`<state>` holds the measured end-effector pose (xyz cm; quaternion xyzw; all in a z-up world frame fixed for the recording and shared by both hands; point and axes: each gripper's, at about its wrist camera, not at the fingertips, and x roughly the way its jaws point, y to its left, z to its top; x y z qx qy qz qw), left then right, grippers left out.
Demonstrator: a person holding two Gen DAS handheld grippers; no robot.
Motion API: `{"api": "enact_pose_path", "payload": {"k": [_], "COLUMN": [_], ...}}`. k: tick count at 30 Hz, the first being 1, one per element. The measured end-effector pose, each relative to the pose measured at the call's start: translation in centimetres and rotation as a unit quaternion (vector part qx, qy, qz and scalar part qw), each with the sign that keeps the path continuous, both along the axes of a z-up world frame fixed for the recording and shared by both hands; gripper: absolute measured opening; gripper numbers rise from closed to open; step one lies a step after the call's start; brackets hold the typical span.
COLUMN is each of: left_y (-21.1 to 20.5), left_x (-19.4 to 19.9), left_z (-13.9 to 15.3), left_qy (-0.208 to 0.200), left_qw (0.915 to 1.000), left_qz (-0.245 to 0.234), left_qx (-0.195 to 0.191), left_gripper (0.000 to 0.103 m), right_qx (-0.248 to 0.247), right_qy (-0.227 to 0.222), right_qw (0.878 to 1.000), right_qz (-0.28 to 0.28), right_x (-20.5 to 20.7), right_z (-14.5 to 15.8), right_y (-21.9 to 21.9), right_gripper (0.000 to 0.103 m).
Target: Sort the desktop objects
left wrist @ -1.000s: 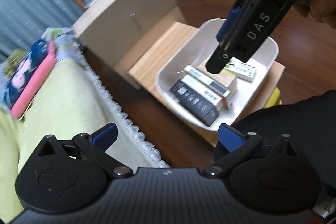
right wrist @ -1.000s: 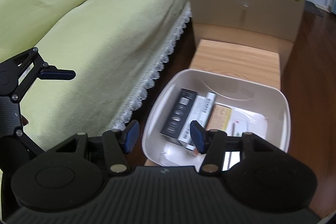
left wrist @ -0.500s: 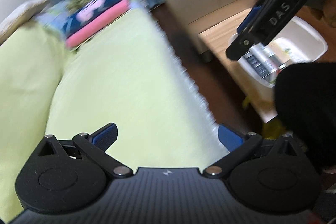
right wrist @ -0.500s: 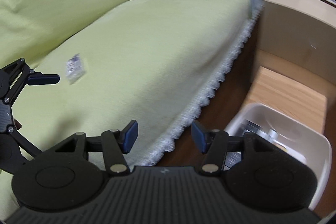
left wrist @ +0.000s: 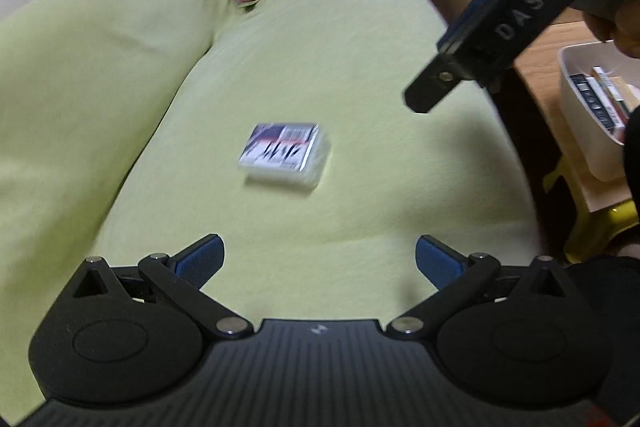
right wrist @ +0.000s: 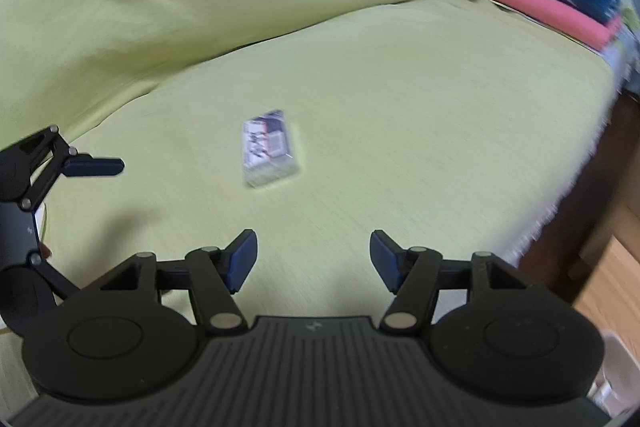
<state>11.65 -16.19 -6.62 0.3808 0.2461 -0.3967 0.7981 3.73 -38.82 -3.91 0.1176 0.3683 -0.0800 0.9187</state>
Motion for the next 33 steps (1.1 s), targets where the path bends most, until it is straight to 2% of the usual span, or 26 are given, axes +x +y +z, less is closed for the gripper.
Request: {"api": "enact_pose_path", "payload": {"k": [6,10,15,23,27,33], "left_y": [0.9,1.1,1.0,0.9,0.8,0.5], "left_x": [2.1,3.4,4.9,5.3,5.2,4.9], "left_z": [-1.1,-1.9,-2.7,-3.5,-3.6,-3.9], "left_qy": [0.020,0.035,0.054,0.052,0.051,0.053], "left_qw": [0.9989,0.9960,0.9917,0.9915,0.9920,0.9926], "left_qz": [0.040,0.075,0.106,0.109,0.106,0.099], "left_qx": [-0.015,-0.032,-0.048,-0.048,-0.047,-0.045], "left_gripper": [0.103,0.103,0.103,0.103,0.103,0.103], "right_qx": [-0.016,-0.022,-0.031,-0.059,-0.073,-0.088], "right_qy": [0.014,0.023,0.034,0.043,0.047,0.049], "right_qw": [0.999,0.999,0.998,0.995,0.994,0.992], "right_qz": [0.027,0.037,0.051,0.070,0.070,0.071], "right_x": [5.9,9.0,12.0,15.7,16.5,16.9], "right_z": [-1.2,-2.3,-3.5,-5.0,-5.5,-5.9], "right_y": [1.1,1.6,2.2,3.1,3.3,3.7], "right_gripper": [0.065,0.071,0.071,0.071,0.063,0.061]}}
